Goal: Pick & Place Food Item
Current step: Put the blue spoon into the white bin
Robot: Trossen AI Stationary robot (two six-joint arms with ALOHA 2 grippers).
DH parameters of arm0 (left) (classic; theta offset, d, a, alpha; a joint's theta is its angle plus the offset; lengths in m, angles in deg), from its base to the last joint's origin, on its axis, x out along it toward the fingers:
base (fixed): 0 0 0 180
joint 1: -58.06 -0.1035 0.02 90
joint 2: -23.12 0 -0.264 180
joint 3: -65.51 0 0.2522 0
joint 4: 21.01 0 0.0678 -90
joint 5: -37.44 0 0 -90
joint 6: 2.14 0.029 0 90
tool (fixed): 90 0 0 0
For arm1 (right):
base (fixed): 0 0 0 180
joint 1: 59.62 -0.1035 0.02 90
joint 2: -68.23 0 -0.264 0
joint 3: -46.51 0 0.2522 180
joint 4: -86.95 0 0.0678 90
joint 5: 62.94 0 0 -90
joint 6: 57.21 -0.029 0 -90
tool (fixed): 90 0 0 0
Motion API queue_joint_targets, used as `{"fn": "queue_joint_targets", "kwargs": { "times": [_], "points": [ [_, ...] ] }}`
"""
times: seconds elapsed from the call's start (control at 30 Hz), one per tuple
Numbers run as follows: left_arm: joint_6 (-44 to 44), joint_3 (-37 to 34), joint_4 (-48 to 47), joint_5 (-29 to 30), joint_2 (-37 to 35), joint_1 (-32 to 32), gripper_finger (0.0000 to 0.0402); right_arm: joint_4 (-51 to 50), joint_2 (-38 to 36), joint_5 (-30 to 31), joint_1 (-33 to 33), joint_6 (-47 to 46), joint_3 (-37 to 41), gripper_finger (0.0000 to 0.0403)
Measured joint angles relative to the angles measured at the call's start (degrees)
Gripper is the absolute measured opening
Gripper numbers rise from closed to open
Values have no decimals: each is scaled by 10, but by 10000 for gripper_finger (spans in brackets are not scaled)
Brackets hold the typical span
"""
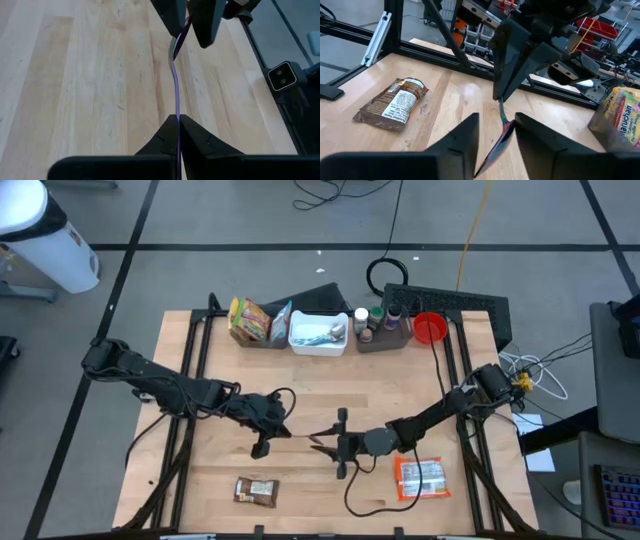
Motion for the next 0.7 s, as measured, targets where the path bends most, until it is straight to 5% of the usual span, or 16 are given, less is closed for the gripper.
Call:
{"fn": "queue_joint_targets", "kwargs": {
  "times": [0.7],
  "points": [
    [5, -1, -1, 27, 0, -1, 12, -16, -1, 92, 0, -2, 0, 5]
  ]
}}
